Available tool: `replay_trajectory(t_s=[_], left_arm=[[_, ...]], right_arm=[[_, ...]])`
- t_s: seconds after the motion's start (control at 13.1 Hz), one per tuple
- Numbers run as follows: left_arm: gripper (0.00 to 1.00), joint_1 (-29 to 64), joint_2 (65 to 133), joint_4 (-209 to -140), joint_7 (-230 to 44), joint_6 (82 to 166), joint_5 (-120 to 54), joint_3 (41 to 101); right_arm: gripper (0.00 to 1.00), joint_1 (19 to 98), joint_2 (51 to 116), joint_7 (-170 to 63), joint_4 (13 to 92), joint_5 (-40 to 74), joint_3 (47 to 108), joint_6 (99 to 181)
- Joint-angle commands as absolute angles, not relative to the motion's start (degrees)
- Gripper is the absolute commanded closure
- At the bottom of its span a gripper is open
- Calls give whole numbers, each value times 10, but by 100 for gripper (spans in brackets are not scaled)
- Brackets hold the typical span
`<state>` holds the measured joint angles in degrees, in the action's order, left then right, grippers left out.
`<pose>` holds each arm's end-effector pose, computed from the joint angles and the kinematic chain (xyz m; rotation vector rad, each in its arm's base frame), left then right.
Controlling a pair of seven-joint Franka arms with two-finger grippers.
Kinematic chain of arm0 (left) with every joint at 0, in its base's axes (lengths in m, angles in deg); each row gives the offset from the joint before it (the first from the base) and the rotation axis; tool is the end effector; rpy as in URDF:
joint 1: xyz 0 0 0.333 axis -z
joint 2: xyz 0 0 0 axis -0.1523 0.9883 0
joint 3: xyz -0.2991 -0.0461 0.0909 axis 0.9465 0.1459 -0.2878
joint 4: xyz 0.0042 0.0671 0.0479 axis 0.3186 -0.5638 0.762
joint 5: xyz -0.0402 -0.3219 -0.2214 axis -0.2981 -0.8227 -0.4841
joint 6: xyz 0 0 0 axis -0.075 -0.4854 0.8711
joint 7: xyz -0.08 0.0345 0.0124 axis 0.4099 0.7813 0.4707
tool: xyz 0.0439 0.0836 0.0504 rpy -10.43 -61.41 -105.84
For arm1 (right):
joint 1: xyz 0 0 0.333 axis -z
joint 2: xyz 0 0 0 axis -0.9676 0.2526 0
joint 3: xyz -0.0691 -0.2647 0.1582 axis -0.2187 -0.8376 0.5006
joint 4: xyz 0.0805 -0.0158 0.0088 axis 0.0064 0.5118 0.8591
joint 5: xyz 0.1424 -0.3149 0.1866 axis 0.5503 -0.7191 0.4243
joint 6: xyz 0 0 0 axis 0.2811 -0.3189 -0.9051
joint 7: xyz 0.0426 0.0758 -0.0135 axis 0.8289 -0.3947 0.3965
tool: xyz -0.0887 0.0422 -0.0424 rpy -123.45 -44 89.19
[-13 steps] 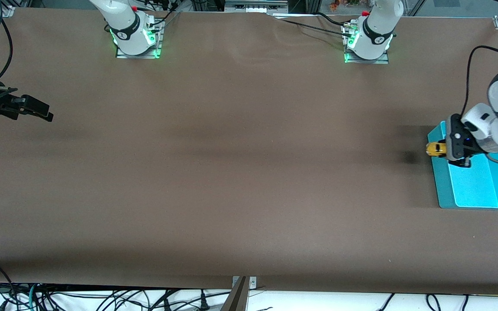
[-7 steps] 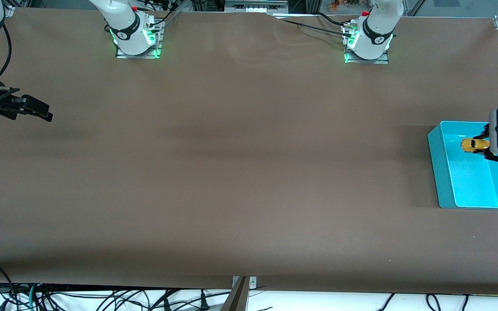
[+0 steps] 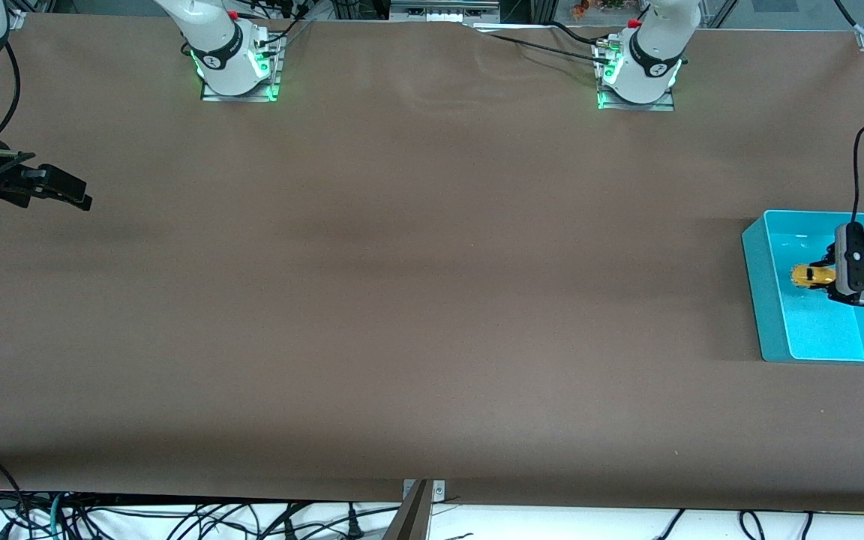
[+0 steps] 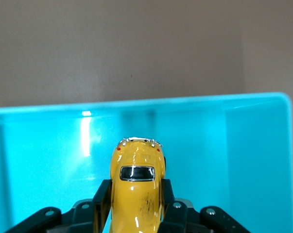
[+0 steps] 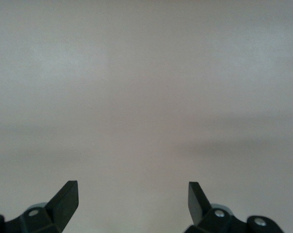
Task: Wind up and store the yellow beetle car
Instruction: 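Lower the car into the bin and open the left gripper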
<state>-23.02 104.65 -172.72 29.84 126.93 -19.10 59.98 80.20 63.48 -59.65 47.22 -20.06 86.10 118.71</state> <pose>0.5903 0.2819 0.2628 2.0450 -2.1869 -0.0836 0.5752 -0.0174 0.5691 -3.1353 0.0692 0.0764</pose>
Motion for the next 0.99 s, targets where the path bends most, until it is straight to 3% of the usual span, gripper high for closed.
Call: replay_trajectory(t_s=[0.0,0.92], left_arm=[[69,-227,1067,-1714,302,1283,-178,583],[66,-228,1129,-1713,298,1339,-168,575]], right_arm=[[0,802,640,-589,456,-207,864,1173],[0,802,639,-590,456,-207,864,1172]])
